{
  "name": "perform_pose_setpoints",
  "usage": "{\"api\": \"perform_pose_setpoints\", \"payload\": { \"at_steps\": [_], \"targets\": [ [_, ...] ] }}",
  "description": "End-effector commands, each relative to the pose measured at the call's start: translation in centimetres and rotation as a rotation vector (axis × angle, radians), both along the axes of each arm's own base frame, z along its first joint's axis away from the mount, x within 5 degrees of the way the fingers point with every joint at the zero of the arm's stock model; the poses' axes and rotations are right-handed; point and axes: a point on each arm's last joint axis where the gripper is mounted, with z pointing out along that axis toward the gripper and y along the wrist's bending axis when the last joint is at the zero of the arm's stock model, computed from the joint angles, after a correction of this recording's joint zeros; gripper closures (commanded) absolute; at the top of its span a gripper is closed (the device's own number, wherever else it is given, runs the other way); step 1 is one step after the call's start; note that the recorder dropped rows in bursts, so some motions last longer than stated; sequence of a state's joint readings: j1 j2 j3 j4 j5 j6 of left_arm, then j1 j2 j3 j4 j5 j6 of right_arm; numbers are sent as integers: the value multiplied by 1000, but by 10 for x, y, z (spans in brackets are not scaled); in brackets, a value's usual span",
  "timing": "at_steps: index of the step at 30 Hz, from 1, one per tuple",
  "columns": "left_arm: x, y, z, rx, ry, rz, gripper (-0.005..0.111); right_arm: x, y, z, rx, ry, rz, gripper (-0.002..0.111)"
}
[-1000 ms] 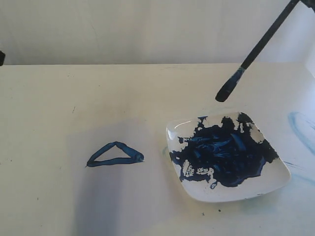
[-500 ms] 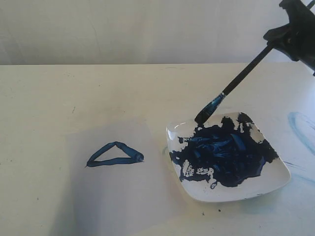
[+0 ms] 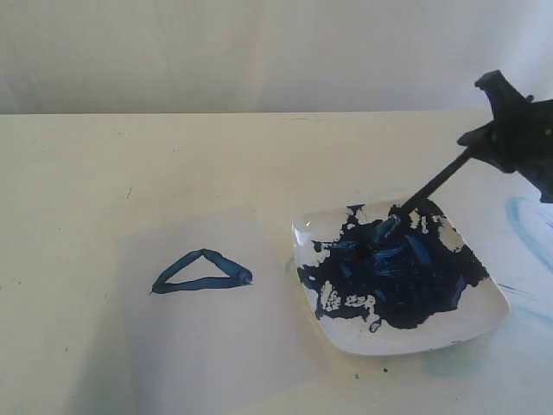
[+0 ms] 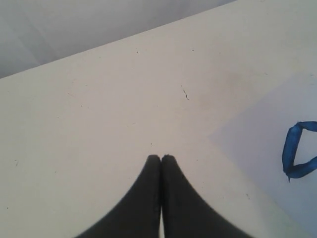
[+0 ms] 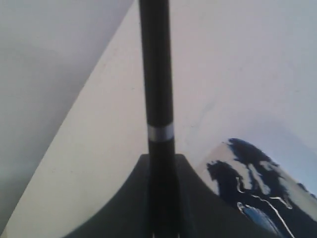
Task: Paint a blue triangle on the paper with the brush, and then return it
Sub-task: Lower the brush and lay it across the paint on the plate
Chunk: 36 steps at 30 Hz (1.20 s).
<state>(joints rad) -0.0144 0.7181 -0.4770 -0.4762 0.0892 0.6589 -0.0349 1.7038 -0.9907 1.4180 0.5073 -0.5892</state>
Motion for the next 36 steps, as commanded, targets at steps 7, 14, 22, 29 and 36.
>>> {"api": "perform_pose_setpoints", "payload": {
  "at_steps": [7, 14, 22, 29, 36],
  "targets": [
    [0, 2, 1, -11, -26, 24, 107, 1, -32, -20, -41, 94, -137, 108],
    [0, 2, 1, -11, -28, 25, 107, -5, -40, -34, -40, 150, -278, 108],
    [0, 2, 1, -16, -28, 26, 107, -6, -45, -37, -68, 148, -332, 108],
    [0, 2, 0, -16, -26, 26, 107, -4, -40, -62, -26, 239, -291, 108],
    [0, 2, 0, -19, -24, 26, 107, -3, -40, -71, -18, 268, -296, 108]
  ]
}}
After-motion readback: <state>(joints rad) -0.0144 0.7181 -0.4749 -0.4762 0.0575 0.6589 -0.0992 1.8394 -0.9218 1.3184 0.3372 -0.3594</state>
